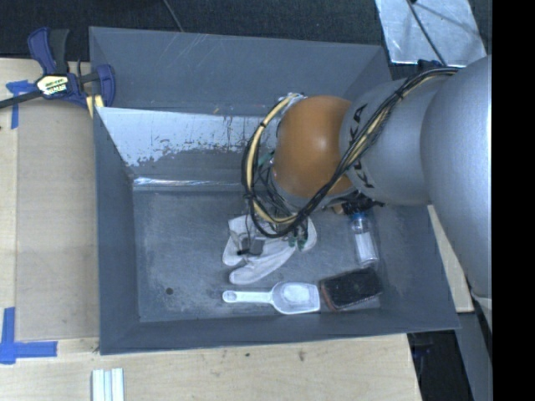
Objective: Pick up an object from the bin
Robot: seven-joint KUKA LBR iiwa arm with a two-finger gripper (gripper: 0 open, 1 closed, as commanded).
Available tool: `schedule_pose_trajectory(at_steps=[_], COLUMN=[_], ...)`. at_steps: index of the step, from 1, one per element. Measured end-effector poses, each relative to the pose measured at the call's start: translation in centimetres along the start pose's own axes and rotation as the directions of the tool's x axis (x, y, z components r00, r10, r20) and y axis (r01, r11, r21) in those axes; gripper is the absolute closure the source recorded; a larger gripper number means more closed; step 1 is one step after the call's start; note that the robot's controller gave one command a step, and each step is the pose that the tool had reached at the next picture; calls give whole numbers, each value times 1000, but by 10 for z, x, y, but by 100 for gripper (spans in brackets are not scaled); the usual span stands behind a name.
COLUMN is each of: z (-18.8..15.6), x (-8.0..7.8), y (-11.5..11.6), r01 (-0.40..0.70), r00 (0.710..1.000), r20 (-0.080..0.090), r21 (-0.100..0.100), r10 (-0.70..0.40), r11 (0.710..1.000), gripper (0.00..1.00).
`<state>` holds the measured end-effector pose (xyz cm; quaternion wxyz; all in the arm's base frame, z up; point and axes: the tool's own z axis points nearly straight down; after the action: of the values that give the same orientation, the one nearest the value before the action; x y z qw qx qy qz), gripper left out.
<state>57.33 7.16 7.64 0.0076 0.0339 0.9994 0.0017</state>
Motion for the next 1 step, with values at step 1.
schedule_pose_trajectory(at_steps=[1], z=[0], x=[0], y=[0], r01=[0], r00=[1000], r20=[0], r21=[0], r10=[0], r11=[1000], gripper=[100])
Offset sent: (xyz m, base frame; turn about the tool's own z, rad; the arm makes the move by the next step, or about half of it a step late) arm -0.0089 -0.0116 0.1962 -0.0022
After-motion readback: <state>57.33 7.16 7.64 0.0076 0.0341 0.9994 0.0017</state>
